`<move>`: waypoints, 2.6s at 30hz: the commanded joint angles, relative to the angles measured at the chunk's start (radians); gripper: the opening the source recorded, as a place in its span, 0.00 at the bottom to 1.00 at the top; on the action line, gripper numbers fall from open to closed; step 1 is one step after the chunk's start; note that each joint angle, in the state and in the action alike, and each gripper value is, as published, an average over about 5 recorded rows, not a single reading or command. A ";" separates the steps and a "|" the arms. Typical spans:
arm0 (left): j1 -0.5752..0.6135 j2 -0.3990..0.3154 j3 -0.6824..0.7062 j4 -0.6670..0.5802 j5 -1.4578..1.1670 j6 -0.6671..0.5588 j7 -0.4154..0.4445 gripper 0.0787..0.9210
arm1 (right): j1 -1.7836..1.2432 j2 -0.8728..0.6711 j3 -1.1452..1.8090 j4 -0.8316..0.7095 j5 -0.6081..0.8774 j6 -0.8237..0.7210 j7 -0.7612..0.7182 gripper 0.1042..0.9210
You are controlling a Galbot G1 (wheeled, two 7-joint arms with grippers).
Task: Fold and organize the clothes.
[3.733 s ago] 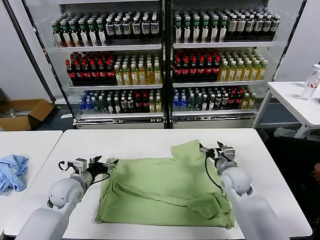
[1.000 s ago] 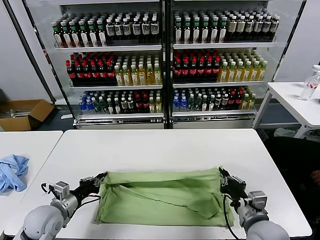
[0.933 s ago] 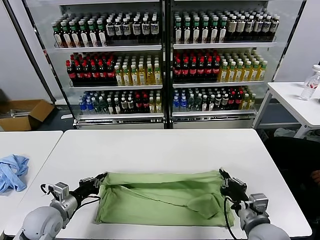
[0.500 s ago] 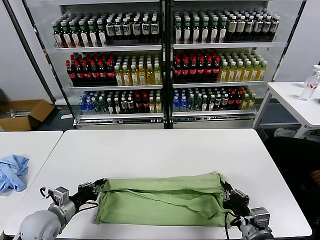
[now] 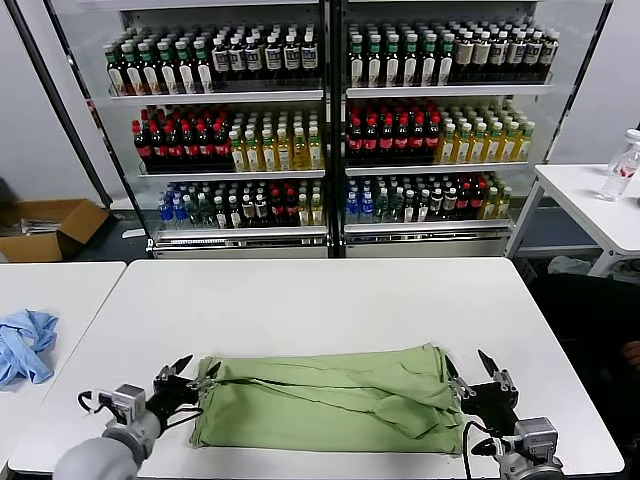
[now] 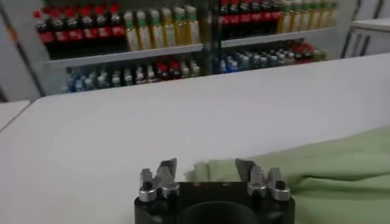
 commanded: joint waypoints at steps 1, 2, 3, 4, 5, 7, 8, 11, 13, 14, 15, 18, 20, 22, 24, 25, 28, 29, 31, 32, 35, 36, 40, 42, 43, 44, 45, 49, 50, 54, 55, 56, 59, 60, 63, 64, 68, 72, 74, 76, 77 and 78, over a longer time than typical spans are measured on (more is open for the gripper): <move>0.036 -0.182 0.094 -0.062 -0.048 0.028 -0.327 0.74 | -0.012 0.009 0.001 0.004 -0.047 0.005 0.000 0.77; 0.026 -0.196 0.102 -0.052 -0.060 0.025 -0.348 0.77 | -0.013 0.011 -0.001 0.001 -0.050 0.006 0.000 0.80; 0.016 -0.208 0.110 -0.043 -0.074 0.025 -0.367 0.80 | -0.014 0.011 -0.002 -0.001 -0.053 0.008 -0.001 0.82; 0.007 -0.217 0.116 -0.036 -0.088 0.026 -0.384 0.83 | -0.015 0.012 -0.003 -0.004 -0.055 0.009 -0.001 0.85; 0.002 -0.224 0.121 -0.033 -0.101 0.029 -0.395 0.85 | -0.016 0.012 -0.003 -0.005 -0.057 0.011 -0.001 0.86; -0.001 -0.234 0.126 -0.032 -0.117 0.035 -0.402 0.88 | -0.018 0.011 -0.003 -0.008 -0.059 0.013 -0.001 0.88; 0.000 -0.237 0.127 -0.033 -0.121 0.037 -0.402 0.88 | -0.018 0.011 -0.002 -0.009 -0.059 0.014 -0.001 0.88; 0.005 -0.242 0.129 -0.039 -0.134 0.041 -0.402 0.84 | -0.017 0.011 -0.003 -0.011 -0.060 0.017 -0.001 0.88; 0.009 -0.243 0.128 -0.040 -0.138 0.043 -0.403 0.78 | -0.015 0.012 -0.007 -0.014 -0.062 0.017 -0.001 0.88; 0.011 -0.242 0.127 -0.041 -0.142 0.044 -0.403 0.74 | -0.014 0.013 -0.009 -0.015 -0.064 0.018 -0.001 0.88; 0.013 -0.241 0.127 -0.042 -0.146 0.045 -0.403 0.71 | -0.013 0.014 -0.011 -0.017 -0.065 0.018 -0.001 0.88; 0.019 -0.240 0.125 -0.047 -0.160 0.048 -0.404 0.61 | -0.010 0.016 -0.017 -0.021 -0.068 0.018 -0.001 0.88; 0.020 -0.241 0.125 -0.050 -0.160 0.049 -0.404 0.54 | -0.009 0.017 -0.020 -0.024 -0.071 0.019 -0.001 0.88; 0.016 -0.243 0.125 -0.048 -0.154 0.048 -0.404 0.47 | -0.008 0.019 -0.021 -0.026 -0.074 0.019 -0.002 0.88; 0.008 -0.244 0.123 -0.040 -0.141 0.044 -0.404 0.41 | -0.009 0.021 -0.021 -0.027 -0.076 0.021 -0.002 0.88; 0.003 -0.244 0.122 -0.034 -0.132 0.042 -0.403 0.36 | -0.010 0.022 -0.021 -0.027 -0.078 0.022 -0.002 0.88; -0.009 -0.246 0.120 -0.018 -0.082 0.030 -0.399 0.26 | -0.014 0.025 -0.020 -0.027 -0.083 0.025 -0.002 0.88; -0.013 -0.246 0.118 -0.015 -0.061 0.026 -0.397 0.23 | -0.015 0.026 -0.020 -0.026 -0.084 0.026 -0.002 0.88; -0.021 -0.246 0.111 -0.018 -0.014 0.022 -0.395 0.16 | -0.016 0.027 -0.018 -0.024 -0.086 0.027 -0.002 0.88; -0.024 -0.244 0.105 -0.025 0.009 0.022 -0.394 0.13 | -0.017 0.026 -0.016 -0.023 -0.086 0.027 -0.003 0.88; -0.025 -0.223 0.069 -0.058 0.120 0.043 -0.388 0.04 | -0.020 0.026 -0.012 -0.015 -0.087 0.027 -0.002 0.88; -0.023 -0.209 0.049 -0.071 0.163 0.054 -0.384 0.03 | -0.021 0.026 -0.011 -0.012 -0.087 0.027 -0.002 0.88; 0.003 -0.130 -0.072 -0.095 0.301 0.082 -0.359 0.01 | -0.027 0.032 -0.009 0.001 -0.088 0.028 -0.002 0.88; 0.019 -0.096 -0.150 -0.083 0.342 0.082 -0.342 0.01 | -0.027 0.035 -0.008 0.006 -0.089 0.028 -0.001 0.88; 0.027 -0.081 -0.192 -0.074 0.356 0.082 -0.333 0.01 | -0.028 0.036 -0.007 0.008 -0.089 0.028 -0.001 0.88; 0.032 -0.070 -0.224 -0.067 0.355 0.082 -0.329 0.01 | -0.028 0.036 -0.005 0.011 -0.089 0.028 -0.001 0.88; 0.034 -0.063 -0.248 -0.063 0.343 0.082 -0.328 0.01 | -0.029 0.037 -0.004 0.013 -0.088 0.029 -0.001 0.88; 0.034 -0.068 -0.249 -0.110 0.222 0.083 -0.323 0.01 | -0.028 0.039 -0.002 0.013 -0.091 0.028 0.001 0.88; 0.035 -0.079 -0.227 -0.138 0.174 0.083 -0.319 0.01 | -0.027 0.039 -0.003 0.013 -0.092 0.027 0.002 0.88; 0.034 -0.134 -0.058 -0.285 -0.140 0.084 -0.321 0.01 | -0.026 0.040 -0.008 0.019 -0.099 0.022 0.003 0.88; 0.031 -0.148 -0.005 -0.312 -0.206 0.084 -0.321 0.01 | -0.026 0.040 -0.008 0.021 -0.101 0.021 0.003 0.88; 0.025 -0.161 0.047 -0.329 -0.246 0.084 -0.318 0.01 | -0.027 0.039 -0.007 0.023 -0.102 0.020 0.003 0.88; 0.003 -0.200 0.179 -0.323 -0.245 0.084 -0.271 0.01 | -0.030 0.039 -0.005 0.027 -0.105 0.018 0.003 0.88; -0.009 -0.213 0.214 -0.308 -0.224 0.084 -0.250 0.01 | -0.030 0.039 -0.004 0.027 -0.105 0.018 0.003 0.88; -0.051 -0.259 0.299 -0.249 -0.177 0.084 -0.212 0.01 | -0.026 0.040 -0.004 0.020 -0.107 0.017 0.004 0.88; -0.065 -0.276 0.316 -0.232 -0.176 0.083 -0.211 0.01 | -0.024 0.040 -0.004 0.017 -0.107 0.017 0.004 0.88; -0.102 -0.340 0.372 -0.185 -0.175 0.083 -0.216 0.01 | -0.021 0.040 -0.005 0.010 -0.107 0.017 0.004 0.88; -0.133 -0.399 0.385 -0.122 -0.158 0.083 -0.210 0.01 | -0.014 0.038 -0.004 -0.002 -0.106 0.018 0.007 0.88; -0.152 -0.425 0.388 -0.088 -0.158 0.083 -0.217 0.01 | -0.011 0.037 -0.003 -0.008 -0.106 0.019 0.007 0.88; -0.166 -0.445 0.393 -0.067 -0.157 0.083 -0.224 0.01 | -0.011 0.036 -0.003 -0.009 -0.105 0.019 0.008 0.88; -0.171 -0.453 0.396 -0.063 -0.155 0.083 -0.228 0.01 | -0.012 0.036 -0.002 -0.009 -0.105 0.020 0.008 0.88; -0.176 -0.460 0.399 -0.061 -0.152 0.083 -0.230 0.01 | -0.013 0.037 -0.002 -0.009 -0.105 0.020 0.008 0.88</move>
